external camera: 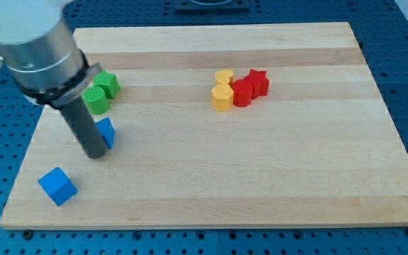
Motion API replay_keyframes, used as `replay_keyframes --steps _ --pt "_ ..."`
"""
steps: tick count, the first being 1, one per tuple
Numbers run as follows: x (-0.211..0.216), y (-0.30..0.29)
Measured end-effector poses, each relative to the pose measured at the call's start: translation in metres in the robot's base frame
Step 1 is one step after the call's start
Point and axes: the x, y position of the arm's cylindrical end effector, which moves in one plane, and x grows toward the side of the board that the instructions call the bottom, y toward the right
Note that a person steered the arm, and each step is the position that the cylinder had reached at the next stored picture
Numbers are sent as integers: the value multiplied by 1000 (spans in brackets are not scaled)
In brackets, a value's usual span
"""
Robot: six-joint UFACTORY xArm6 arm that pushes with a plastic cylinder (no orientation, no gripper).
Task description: Move the blue triangle towards right side of the green star and green circle
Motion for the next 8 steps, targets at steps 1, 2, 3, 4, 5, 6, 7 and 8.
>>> replay_keyframes --steps 1,2,3,4,5,6,7,8 --pt "-10 -4" --pt "-17 -23" --pt "-17 -33" --pt "-21 -27" --pt "-39 -8" --pt "-54 10" --pt "-52 27" --pt "-55 33"
